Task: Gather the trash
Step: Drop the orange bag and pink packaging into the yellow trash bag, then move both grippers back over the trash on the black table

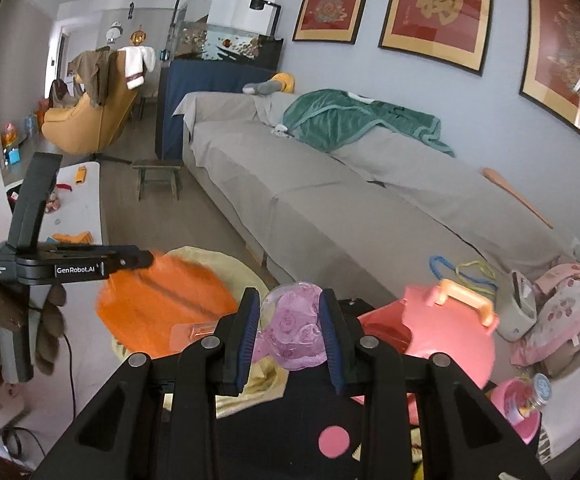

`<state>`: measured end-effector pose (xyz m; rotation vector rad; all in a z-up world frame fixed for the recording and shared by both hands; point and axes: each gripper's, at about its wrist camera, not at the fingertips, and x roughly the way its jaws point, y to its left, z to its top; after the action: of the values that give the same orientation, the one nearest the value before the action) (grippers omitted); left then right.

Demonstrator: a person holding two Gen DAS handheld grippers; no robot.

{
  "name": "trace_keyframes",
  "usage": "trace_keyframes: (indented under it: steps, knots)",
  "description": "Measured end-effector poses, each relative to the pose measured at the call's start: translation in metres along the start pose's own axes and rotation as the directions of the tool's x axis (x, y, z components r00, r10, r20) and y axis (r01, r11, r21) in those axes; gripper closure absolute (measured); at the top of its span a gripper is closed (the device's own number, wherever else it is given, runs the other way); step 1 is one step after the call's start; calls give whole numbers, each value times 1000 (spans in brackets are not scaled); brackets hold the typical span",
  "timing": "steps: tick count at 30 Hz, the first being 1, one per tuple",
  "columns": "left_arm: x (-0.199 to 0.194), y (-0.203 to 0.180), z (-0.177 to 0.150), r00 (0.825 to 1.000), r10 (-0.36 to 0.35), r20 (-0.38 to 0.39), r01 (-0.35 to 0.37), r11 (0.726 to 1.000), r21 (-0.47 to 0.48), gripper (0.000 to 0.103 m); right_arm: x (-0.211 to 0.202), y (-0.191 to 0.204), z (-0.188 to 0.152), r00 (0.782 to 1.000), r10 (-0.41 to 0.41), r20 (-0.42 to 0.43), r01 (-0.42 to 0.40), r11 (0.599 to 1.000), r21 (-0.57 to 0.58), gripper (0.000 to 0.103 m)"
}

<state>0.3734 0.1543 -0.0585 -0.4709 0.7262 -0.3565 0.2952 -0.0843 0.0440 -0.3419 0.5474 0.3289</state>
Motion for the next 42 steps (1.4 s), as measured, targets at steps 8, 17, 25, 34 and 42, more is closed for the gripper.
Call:
trace_keyframes:
  steps: [8,17,25,34,42]
  knots:
    - [-27,49,5,994,68,83,-58,992,-116,50,58,24,20,994,109,-17,-108,993,41,74]
    - [-46,78,-18,989,104,103,-91,988,-128,50,193,84,-17,906,265,-331,-251,964,85,74]
    - [-47,95,-28,990,98,98,-81,984,-159,50,260,99,-59,743,302,-597,-275,951,139,74]
    - [-54,93,-30,989,104,102,-88,984,-156,50,238,86,-52,780,326,-534,-259,945,199,64]
    - [-64,54,-34,989,95,114,-85,992,-93,50,144,51,-34,888,333,-316,-276,937,213,63]
